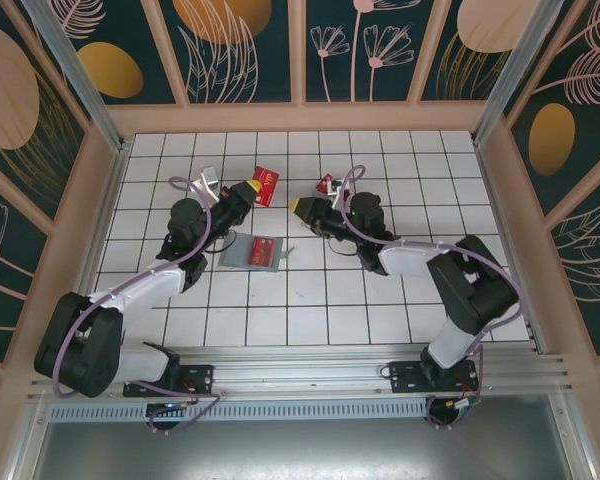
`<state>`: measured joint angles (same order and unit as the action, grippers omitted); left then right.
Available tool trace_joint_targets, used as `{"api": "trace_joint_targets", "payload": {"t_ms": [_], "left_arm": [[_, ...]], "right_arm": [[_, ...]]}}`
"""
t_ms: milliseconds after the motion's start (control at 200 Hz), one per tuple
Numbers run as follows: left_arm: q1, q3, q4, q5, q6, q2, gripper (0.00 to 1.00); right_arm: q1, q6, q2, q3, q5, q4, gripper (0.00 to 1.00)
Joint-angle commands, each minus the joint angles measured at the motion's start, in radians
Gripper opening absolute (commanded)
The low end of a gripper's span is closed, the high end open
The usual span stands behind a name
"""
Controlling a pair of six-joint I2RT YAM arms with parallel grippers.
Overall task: Put the credit cards into the card holder
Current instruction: Pick up the credit card from the middle-right of the table.
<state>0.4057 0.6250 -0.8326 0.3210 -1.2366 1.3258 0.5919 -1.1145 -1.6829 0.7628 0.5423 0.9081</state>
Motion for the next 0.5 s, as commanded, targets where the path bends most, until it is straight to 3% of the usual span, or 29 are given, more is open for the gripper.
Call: {"api": "trace_joint_targets", "payload": {"t_ms": [0, 335, 495], "left_arm": [[-0.001, 0.014, -0.108, 0.027, -0.043, 0.020, 0.00], [0.014, 0.052, -0.170, 0.084, -0.093, 0.105, 0.00], [0.021, 0.055, -0.178, 0.090, -0.096, 0.115, 0.00]], "right_arm": [[0.017, -0.110, 0.007, 0.038, 0.073, 0.227, 0.41], [0.024, -0.099, 0.008, 0.101, 0.048, 0.247, 0.41], [0.028, -0.103, -0.011, 0.120, 0.044, 0.254, 0.31]]}}
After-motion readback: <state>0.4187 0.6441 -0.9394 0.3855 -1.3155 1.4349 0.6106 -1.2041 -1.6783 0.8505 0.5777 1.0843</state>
